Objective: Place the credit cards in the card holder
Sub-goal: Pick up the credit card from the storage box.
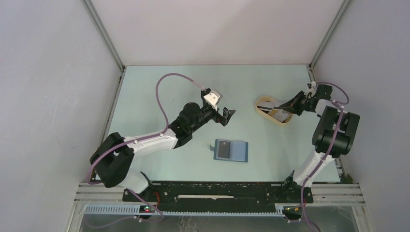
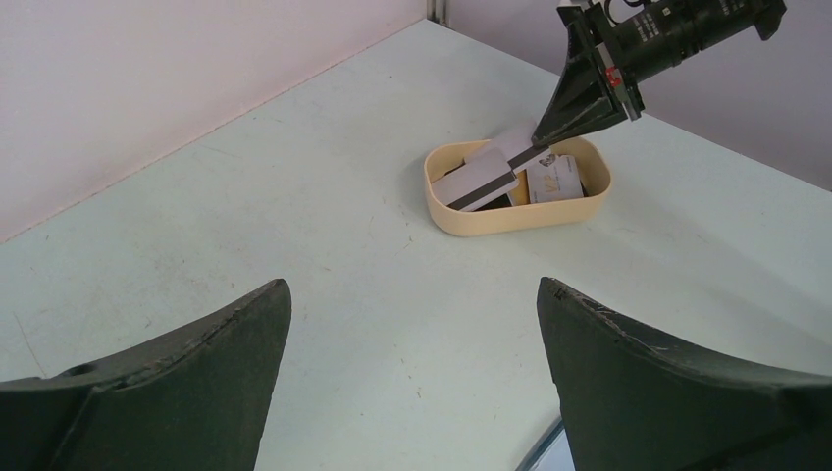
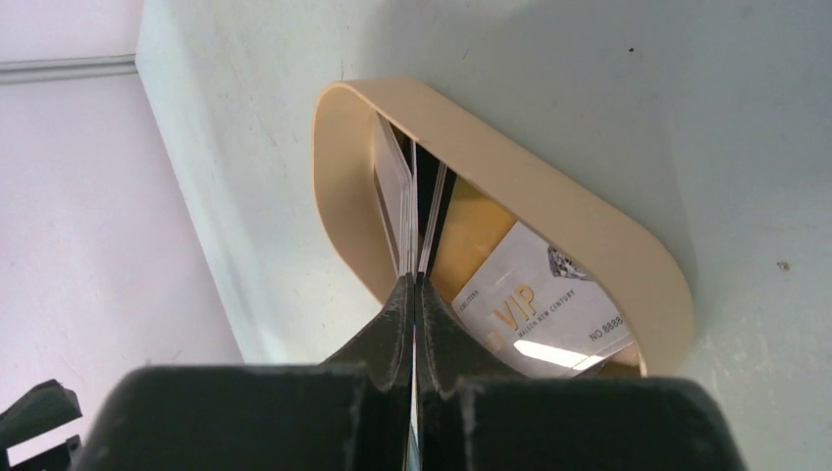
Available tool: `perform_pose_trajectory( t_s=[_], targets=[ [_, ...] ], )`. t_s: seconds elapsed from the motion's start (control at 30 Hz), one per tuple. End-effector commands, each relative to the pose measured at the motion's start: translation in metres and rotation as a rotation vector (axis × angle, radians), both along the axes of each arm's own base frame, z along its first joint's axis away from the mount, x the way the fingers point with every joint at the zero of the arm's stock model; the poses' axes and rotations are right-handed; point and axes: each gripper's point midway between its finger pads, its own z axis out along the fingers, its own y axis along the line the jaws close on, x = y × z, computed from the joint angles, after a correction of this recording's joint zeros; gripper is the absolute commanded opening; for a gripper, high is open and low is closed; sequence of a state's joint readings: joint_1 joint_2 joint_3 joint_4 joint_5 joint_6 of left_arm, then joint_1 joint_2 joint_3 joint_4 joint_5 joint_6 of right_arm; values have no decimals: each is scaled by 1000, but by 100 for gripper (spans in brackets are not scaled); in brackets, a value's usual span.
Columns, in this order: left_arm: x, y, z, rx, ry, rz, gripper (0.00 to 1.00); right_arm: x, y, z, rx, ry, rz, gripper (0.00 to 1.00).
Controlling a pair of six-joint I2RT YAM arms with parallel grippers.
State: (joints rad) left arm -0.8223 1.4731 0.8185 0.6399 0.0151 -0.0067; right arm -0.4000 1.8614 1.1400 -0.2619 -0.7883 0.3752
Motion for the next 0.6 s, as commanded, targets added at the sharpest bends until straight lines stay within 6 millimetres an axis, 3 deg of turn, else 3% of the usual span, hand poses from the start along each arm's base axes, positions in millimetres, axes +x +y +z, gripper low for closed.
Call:
perform_pose_trajectory(
  t_s=[0.0,0.57],
  targets=[
    [-1,-1,7,3,-35,-13,100,0,-8,28,-89,-100,38,0],
    [-10,5,14,-17,-77,-29,100,-49,-14,61,-249,-202,140,0]
  ],
)
